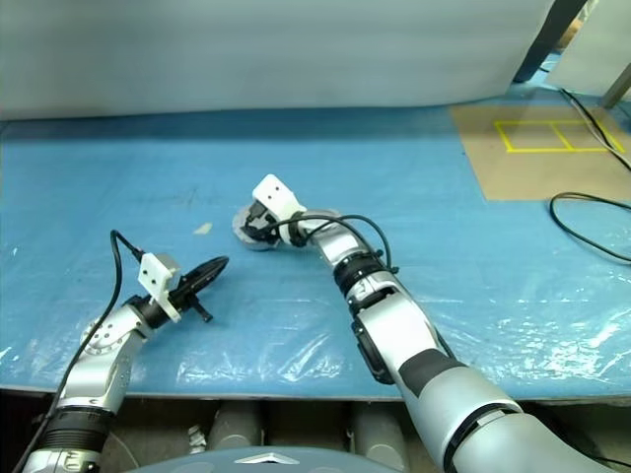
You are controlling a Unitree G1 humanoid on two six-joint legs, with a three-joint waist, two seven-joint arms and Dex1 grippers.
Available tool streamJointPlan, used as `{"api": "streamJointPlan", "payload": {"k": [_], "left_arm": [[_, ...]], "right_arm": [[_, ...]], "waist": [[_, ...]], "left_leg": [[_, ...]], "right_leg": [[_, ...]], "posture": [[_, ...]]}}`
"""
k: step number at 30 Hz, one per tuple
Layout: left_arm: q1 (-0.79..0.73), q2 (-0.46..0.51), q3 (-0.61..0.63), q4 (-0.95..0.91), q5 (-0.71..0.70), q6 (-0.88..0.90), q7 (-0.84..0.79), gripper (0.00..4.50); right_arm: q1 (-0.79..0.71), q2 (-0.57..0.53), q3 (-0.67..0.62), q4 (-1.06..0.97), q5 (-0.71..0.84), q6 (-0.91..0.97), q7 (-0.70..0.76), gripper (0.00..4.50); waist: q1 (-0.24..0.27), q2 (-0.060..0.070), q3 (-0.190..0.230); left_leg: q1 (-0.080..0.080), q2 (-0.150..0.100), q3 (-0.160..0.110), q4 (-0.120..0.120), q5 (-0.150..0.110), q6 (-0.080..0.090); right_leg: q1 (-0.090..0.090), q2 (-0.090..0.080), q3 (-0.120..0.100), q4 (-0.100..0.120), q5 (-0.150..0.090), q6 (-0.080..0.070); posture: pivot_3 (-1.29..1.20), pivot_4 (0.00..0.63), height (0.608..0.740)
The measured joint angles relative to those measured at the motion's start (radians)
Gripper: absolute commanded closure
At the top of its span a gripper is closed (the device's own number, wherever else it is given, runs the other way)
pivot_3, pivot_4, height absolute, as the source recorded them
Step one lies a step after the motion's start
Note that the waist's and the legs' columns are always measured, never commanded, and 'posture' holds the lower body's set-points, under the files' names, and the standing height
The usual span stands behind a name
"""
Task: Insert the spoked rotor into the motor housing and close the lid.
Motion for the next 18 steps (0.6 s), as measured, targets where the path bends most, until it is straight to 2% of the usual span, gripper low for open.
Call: {"api": "streamJointPlan", "payload": {"k": [9, 18], "left_arm": [[-0.007, -0.001, -0.003, 0.003, 0.009, 0.0, 0.002, 4.5], [-0.008, -0.001, -0.006, 0.003, 0.009, 0.0, 0.002, 4.5]], "right_arm": [[0.032, -0.004, 0.059, -0.045, -0.045, -0.025, -0.014, 1.52], [0.068, -0.001, 0.047, -0.117, -0.036, 0.027, 0.028, 1.52]], "waist": [[-0.003, 0.003, -0.002], [-0.003, 0.004, -0.003]], "left_leg": [[0.0, 0.0, 0.0, -0.001, 0.0, 0.0], [0.0, 0.0, 0.001, -0.003, 0.0, 0.0]], "right_leg": [[0.001, 0.0, 0.001, -0.002, 0.0, 0.0], [0.001, 0.0, 0.001, -0.006, 0.0, 0.0]], "posture": [[0.0, 0.15, 0.74], [0.0, 0.15, 0.74]]}}
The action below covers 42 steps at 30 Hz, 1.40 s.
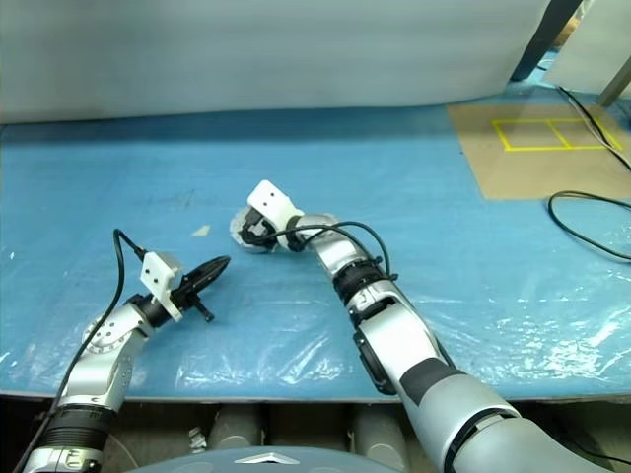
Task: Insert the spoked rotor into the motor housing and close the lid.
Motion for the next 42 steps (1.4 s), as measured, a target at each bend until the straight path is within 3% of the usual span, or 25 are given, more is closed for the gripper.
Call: {"api": "streamJointPlan", "payload": {"k": [21, 29, 42], "left_arm": [[-0.043, -0.006, -0.014, 0.017, 0.004, 0.0, 0.001, 4.5], [-0.044, -0.006, -0.015, 0.023, 0.005, -0.01, 0.0, 4.5], [-0.044, -0.009, -0.017, 0.042, 0.006, -0.029, 0.001, 4.5]], "right_arm": [[-0.012, -0.017, 0.06, 0.036, -0.039, -0.047, -0.075, 1.52], [-0.022, -0.059, 0.044, 0.016, -0.017, -0.021, 0.065, 1.52], [0.081, -0.091, 0.057, -0.201, -0.005, 0.085, 0.26, 1.52]], "waist": [[0.003, 0.003, -0.001], [0.006, 0.004, -0.002], [0.0, 0.003, -0.002]], "left_leg": [[0.014, -0.001, 0.001, -0.008, -0.002, 0.004], [0.009, -0.001, 0.001, -0.007, -0.002, 0.004], [0.005, -0.001, 0.002, -0.013, -0.001, -0.001]], "right_leg": [[0.011, -0.005, 0.001, 0.0, -0.001, 0.001], [0.011, -0.005, 0.001, -0.005, -0.002, 0.002], [0.008, -0.003, -0.002, -0.006, -0.005, 0.001]], "posture": [[0.0, 0.15, 0.74], [0.0, 0.15, 0.74], [0.0, 0.15, 0.74]]}}
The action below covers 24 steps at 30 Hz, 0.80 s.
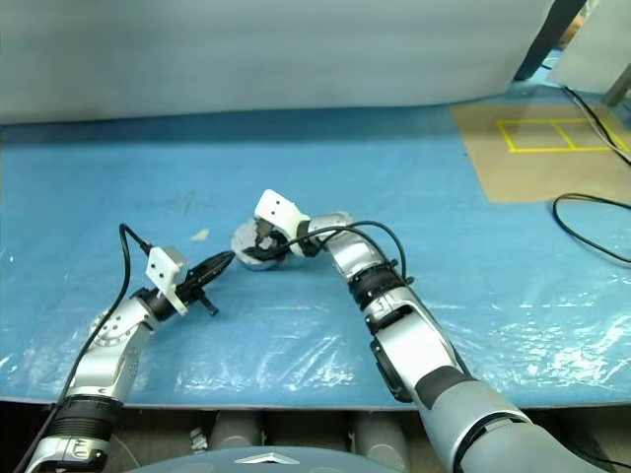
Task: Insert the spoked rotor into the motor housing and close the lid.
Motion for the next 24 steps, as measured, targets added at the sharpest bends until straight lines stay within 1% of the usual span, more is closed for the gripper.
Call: {"api": "streamJointPlan", "payload": {"k": [6, 11, 13, 16, 24], "left_arm": [[0.0, 0.0, 0.0, 0.011, 0.0, -0.004, 0.0, 4.5], [-0.004, 0.0, 0.0, 0.018, 0.0, -0.009, -0.001, 4.5], [-0.004, 0.0, 0.0, 0.019, 0.0, -0.01, -0.001, 4.5], [-0.004, 0.0, 0.0, 0.019, 0.0, -0.01, -0.003, 4.5], [0.002, 0.002, 0.002, 0.018, -0.007, -0.011, -0.008, 4.5]], "right_arm": [[0.009, -0.003, 0.015, -0.01, -0.001, -0.014, -0.018, 1.52], [0.005, 0.008, 0.017, 0.033, -0.001, -0.067, -0.068, 1.52], [0.0, 0.012, 0.017, 0.053, -0.001, -0.081, -0.084, 1.52], [-0.007, 0.016, 0.015, 0.077, 0.0, -0.1, -0.103, 1.52], [-0.014, 0.012, 0.017, 0.102, 0.001, -0.145, -0.088, 1.52]], "waist": [[-0.001, 0.0, 0.0], [-0.003, 0.0, 0.0], [-0.003, 0.0, 0.0], [-0.002, 0.0, 0.0], [-0.002, 0.0, 0.0]], "left_leg": [[0.002, 0.0, 0.001, 0.0, 0.0, 0.0], [0.005, 0.0, 0.001, 0.0, 0.0, 0.0], [0.01, 0.0, 0.001, 0.0, -0.002, 0.004], [0.011, 0.0, 0.001, 0.0, -0.002, 0.004], [0.01, 0.0, 0.001, 0.0, -0.002, 0.004]], "right_leg": [[0.0, 0.0, 0.0, 0.0, 0.0, 0.0], [0.002, 0.0, 0.002, 0.002, 0.0, 0.0], [0.003, -0.001, 0.002, 0.003, 0.0, 0.0], [0.003, -0.001, 0.003, 0.005, 0.0, 0.0], [0.002, -0.001, 0.003, 0.005, 0.0, -0.001]], "posture": [[0.0, 0.15, 0.74], [0.0, 0.15, 0.74], [0.0, 0.15, 0.74], [0.0, 0.15, 0.74], [0.0, 0.15, 0.74]]}}
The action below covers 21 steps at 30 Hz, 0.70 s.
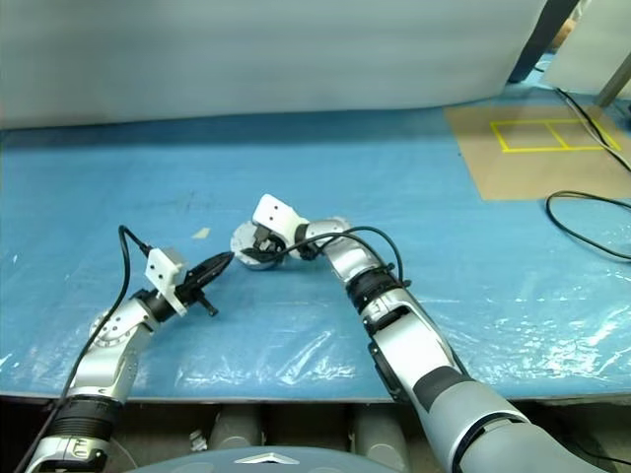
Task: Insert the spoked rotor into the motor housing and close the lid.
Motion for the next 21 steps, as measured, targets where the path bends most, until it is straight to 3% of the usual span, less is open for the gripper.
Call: {"api": "streamJointPlan", "payload": {"k": [21], "left_arm": [[0.018, 0.007, 0.006, -0.032, -0.001, 0.01, -0.003, 4.5]], "right_arm": [[-0.067, -0.003, -0.055, 0.124, 0.032, -0.087, 0.052, 1.52]], "waist": [[0.001, 0.0, 0.0]], "left_leg": [[-0.016, 0.001, 0.002, 0.005, 0.002, -0.003]], "right_leg": [[-0.013, 0.001, 0.0, -0.001, 0.0, 0.0]], "posture": [[0.0, 0.15, 0.74]]}}
